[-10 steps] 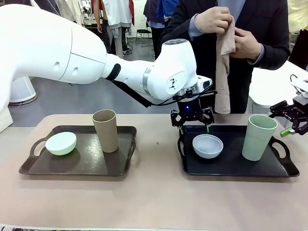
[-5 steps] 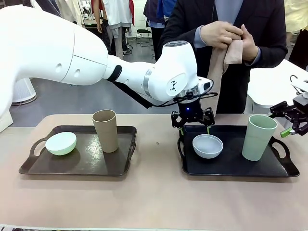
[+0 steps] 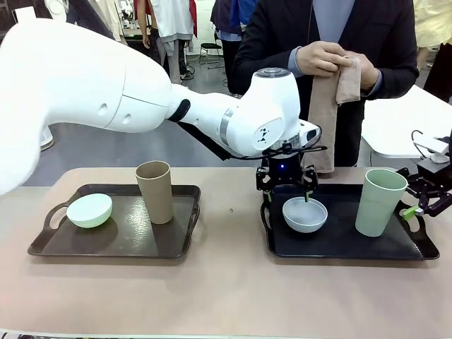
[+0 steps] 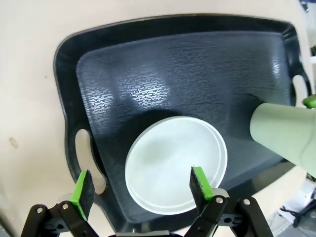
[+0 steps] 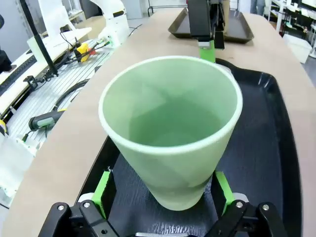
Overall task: Set up a tray with a mat and arrange the tableware.
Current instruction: Pick up the Picnic Bowl and Reusable plastic cup from the Handle tray in front of the human's position and hold them in the air.
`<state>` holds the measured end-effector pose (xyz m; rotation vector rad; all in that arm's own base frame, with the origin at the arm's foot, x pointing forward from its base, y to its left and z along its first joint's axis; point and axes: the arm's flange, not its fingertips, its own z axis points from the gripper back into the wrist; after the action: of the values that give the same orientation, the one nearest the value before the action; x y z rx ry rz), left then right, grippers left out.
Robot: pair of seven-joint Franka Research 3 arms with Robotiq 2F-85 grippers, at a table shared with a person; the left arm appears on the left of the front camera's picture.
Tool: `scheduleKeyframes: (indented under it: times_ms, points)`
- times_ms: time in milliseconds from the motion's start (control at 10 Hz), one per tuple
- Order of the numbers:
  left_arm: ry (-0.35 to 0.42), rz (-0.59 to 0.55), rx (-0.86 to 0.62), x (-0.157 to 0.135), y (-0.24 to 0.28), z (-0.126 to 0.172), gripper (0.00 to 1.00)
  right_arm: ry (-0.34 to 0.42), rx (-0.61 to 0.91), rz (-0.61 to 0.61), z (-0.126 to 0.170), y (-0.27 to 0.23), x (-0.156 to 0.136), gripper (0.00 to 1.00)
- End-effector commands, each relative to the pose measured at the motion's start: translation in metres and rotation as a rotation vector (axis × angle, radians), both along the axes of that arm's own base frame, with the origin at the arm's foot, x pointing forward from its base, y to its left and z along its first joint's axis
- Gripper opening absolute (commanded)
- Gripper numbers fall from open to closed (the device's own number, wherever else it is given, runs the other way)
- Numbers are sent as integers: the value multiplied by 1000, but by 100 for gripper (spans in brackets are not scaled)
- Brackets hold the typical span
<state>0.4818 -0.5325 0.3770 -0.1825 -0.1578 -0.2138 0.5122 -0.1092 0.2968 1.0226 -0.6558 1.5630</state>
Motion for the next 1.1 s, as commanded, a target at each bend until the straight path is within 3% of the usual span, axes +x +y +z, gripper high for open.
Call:
scheduleKeyframes:
  times_ms: [0, 200, 500, 1000]
  points:
    - [-20, 42, 54, 7, -16, -3, 100, -22, 5, -33, -7, 2, -5, 100]
    - [-16, 47, 55, 13, -25, -16, 100, -53, 26, -88, -17, 10, 7, 100]
    - [36, 35, 115, 15, -35, -33, 100, -40, 30, -125, -30, 25, 31, 100]
    - [66, 56, 174, 12, -18, -29, 100, -12, 33, -86, -32, 46, 48, 94]
